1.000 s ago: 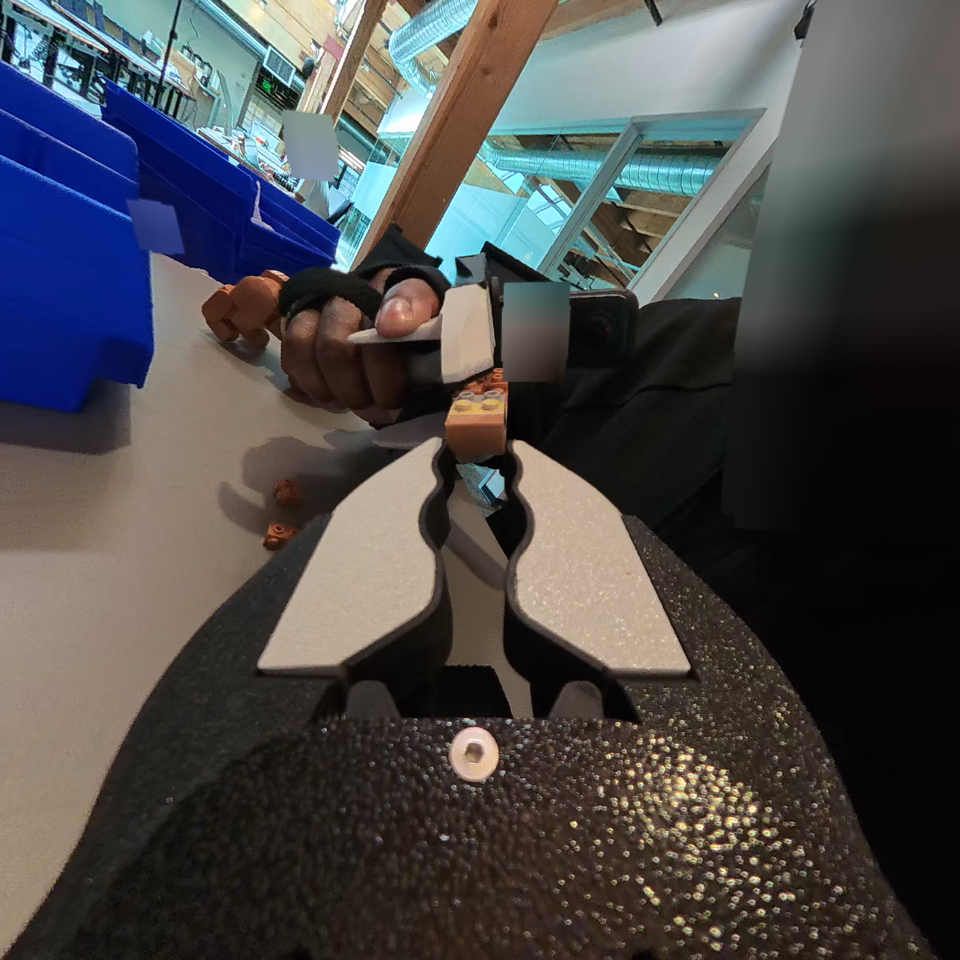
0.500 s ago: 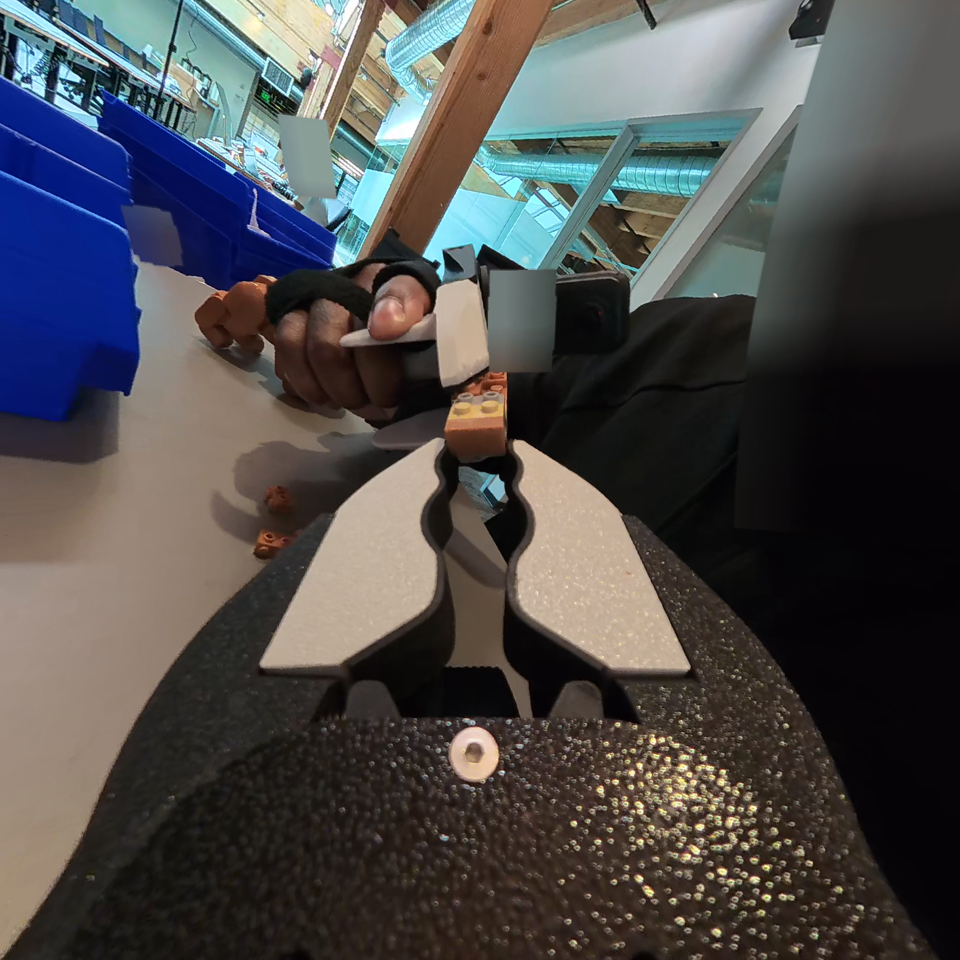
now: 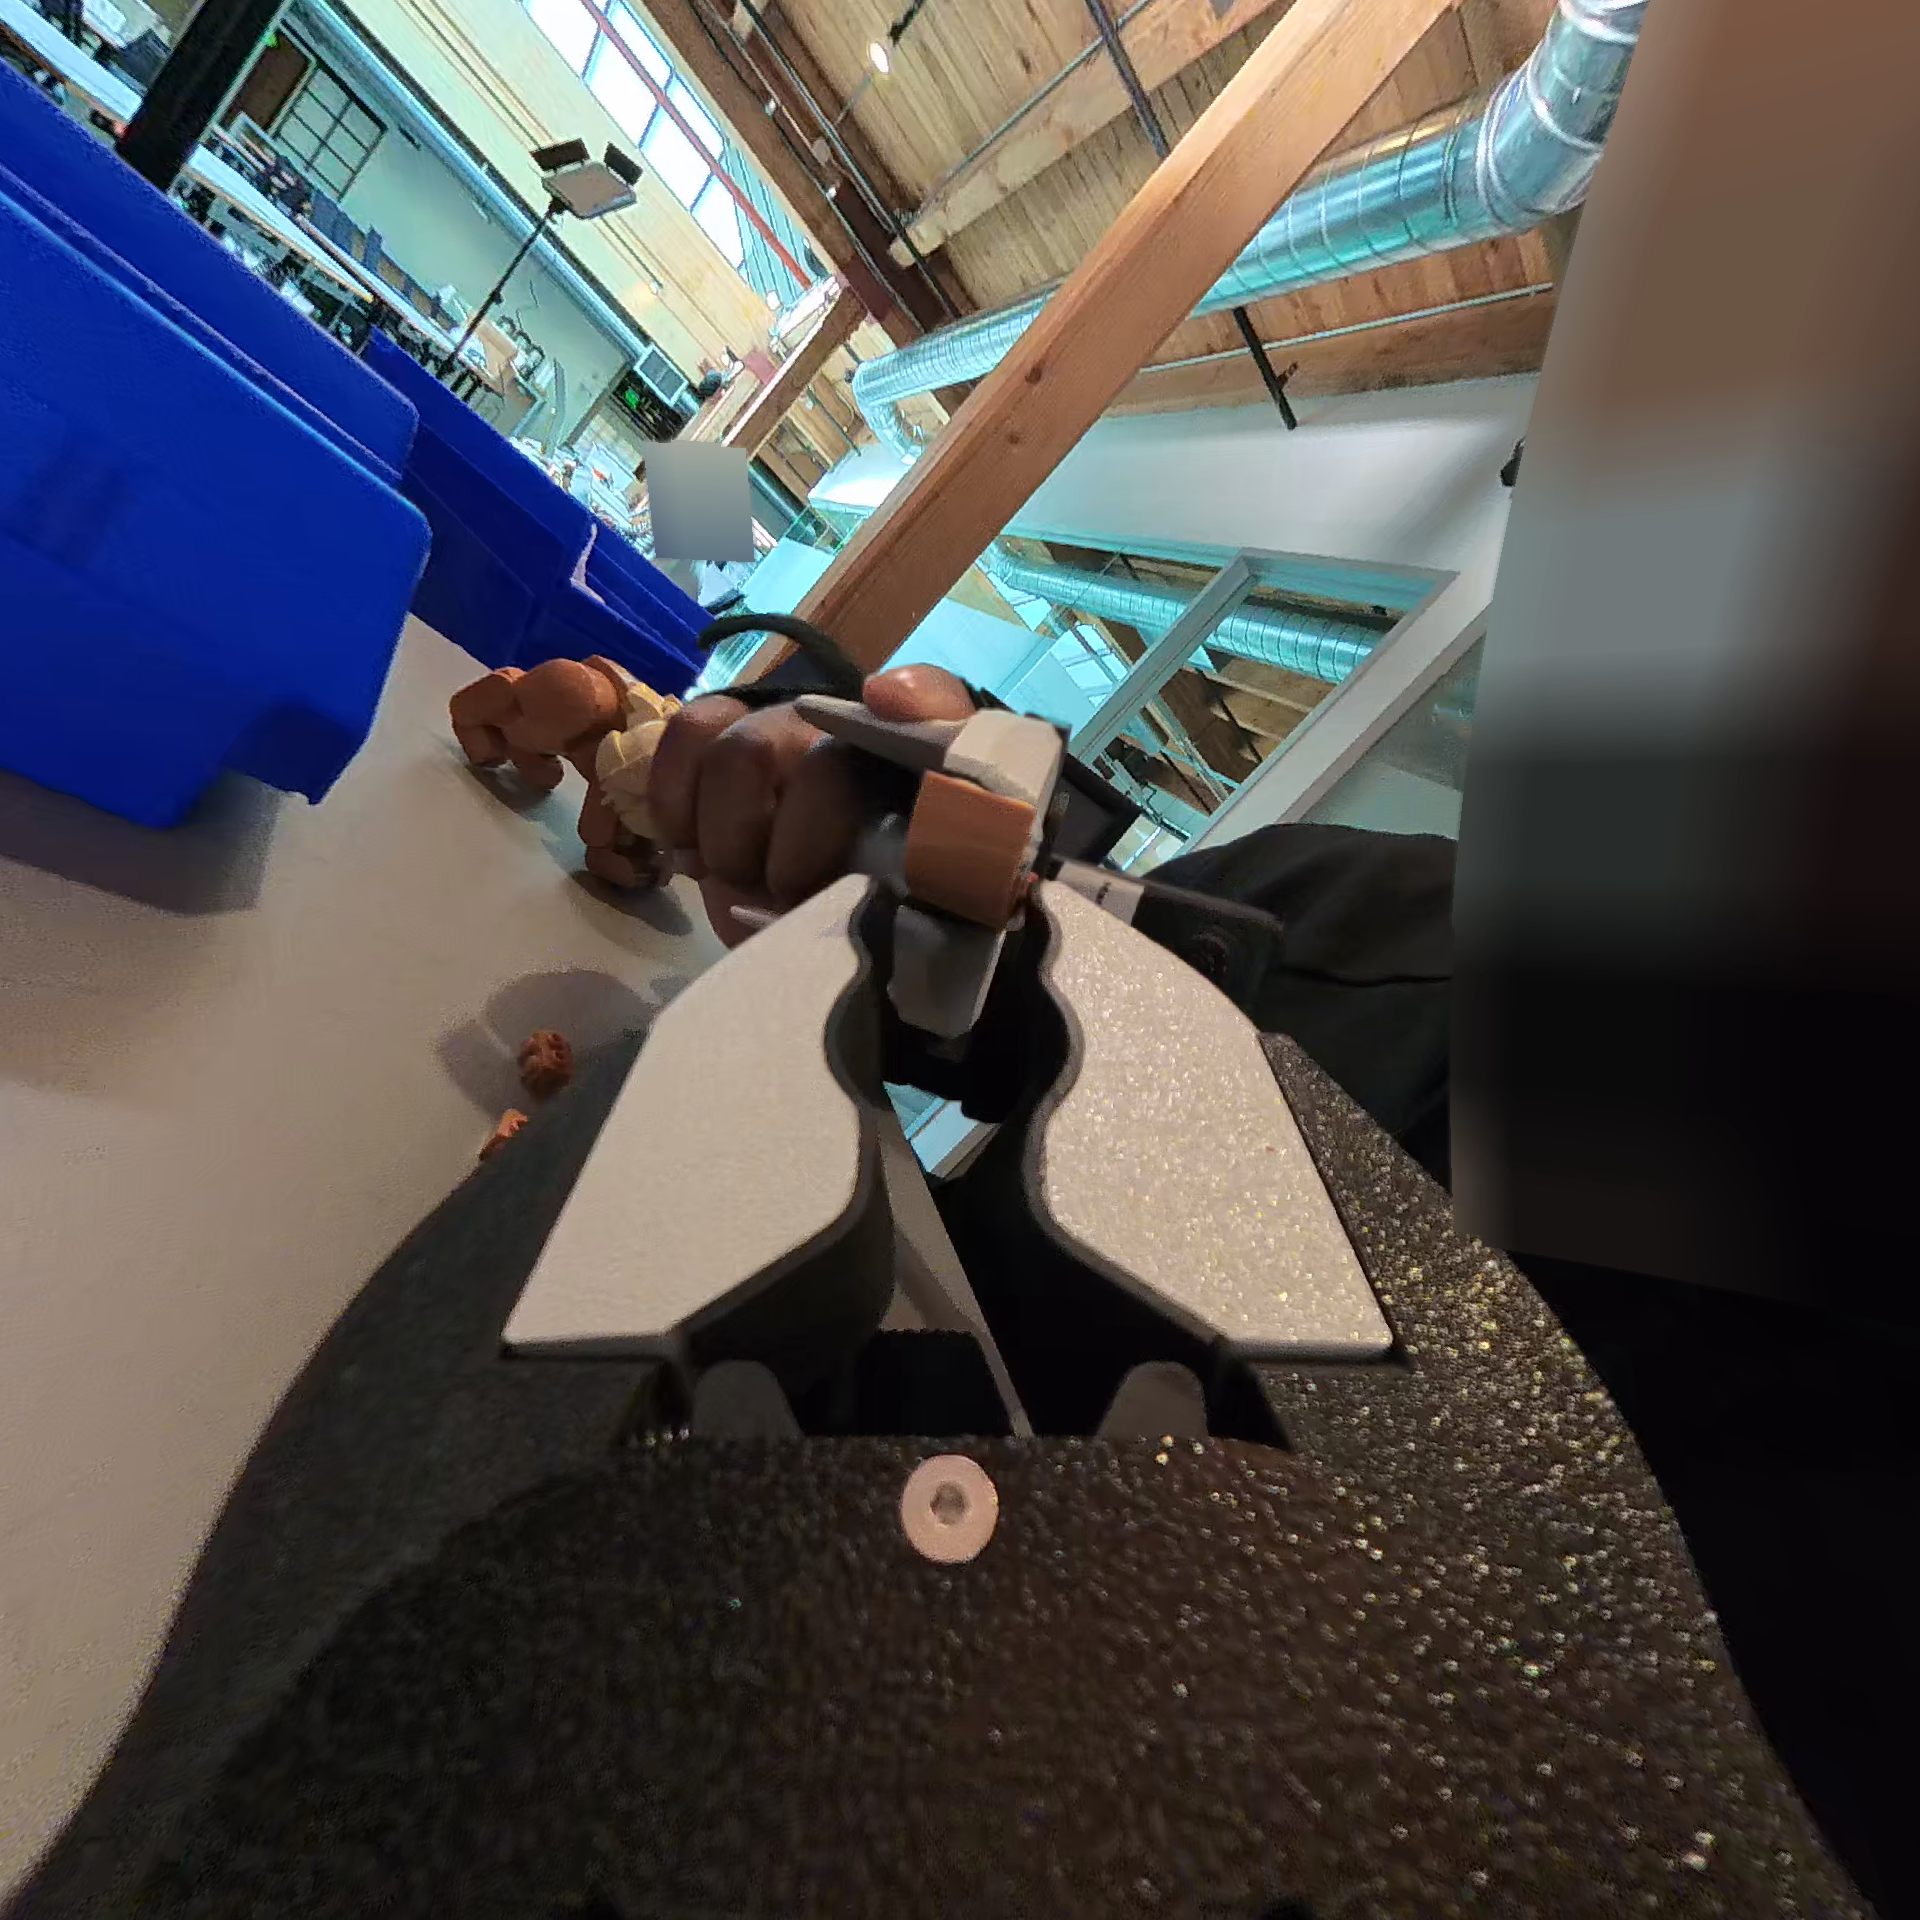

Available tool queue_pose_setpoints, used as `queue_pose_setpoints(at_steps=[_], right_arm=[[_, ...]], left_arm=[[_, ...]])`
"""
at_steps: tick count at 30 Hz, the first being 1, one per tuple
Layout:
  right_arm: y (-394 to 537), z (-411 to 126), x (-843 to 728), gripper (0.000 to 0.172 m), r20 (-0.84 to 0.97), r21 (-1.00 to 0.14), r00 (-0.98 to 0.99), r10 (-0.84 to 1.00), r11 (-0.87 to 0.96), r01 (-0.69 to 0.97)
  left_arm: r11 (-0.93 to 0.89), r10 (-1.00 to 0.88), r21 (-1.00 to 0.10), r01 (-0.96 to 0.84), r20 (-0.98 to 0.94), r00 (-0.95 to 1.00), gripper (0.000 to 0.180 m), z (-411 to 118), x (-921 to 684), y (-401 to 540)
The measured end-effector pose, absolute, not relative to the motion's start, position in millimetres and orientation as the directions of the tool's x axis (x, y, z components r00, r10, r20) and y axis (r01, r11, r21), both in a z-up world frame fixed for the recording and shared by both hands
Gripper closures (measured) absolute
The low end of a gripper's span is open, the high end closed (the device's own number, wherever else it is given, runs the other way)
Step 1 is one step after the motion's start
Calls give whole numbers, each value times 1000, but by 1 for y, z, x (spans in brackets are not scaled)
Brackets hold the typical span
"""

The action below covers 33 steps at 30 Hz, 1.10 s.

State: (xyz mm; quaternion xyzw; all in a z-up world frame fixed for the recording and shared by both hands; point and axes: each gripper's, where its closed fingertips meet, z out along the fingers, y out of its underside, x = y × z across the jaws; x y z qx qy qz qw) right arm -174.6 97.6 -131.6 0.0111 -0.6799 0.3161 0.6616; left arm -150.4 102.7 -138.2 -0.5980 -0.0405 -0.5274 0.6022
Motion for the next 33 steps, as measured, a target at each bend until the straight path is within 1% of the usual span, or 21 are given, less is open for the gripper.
queue_pose_setpoints(at_steps=[2,7,17,22,27,33], right_arm=[[97,-131,-176,152,913,-397,-90,398,815,-423],[94,-125,-174,152,899,-420,-84,430,791,-445],[93,-121,-172,148,847,-515,-148,511,718,-468],[94,-119,-172,144,849,-511,-140,510,721,-469],[93,-118,-171,142,874,-461,-100,475,747,-479],[95,-117,-172,139,845,-514,-138,516,716,-472]], left_arm=[[-247,-582,-674,696,677,450,157,-137,-153,103],[-211,-619,-697,685,638,459,159,-132,-151,99],[-181,-644,-726,664,597,478,162,-128,-149,97],[-178,-640,-729,661,596,485,162,-128,-149,97],[-182,-646,-732,657,593,481,162,-129,-147,97],[-166,-654,-737,656,580,485,162,-128,-147,96]])
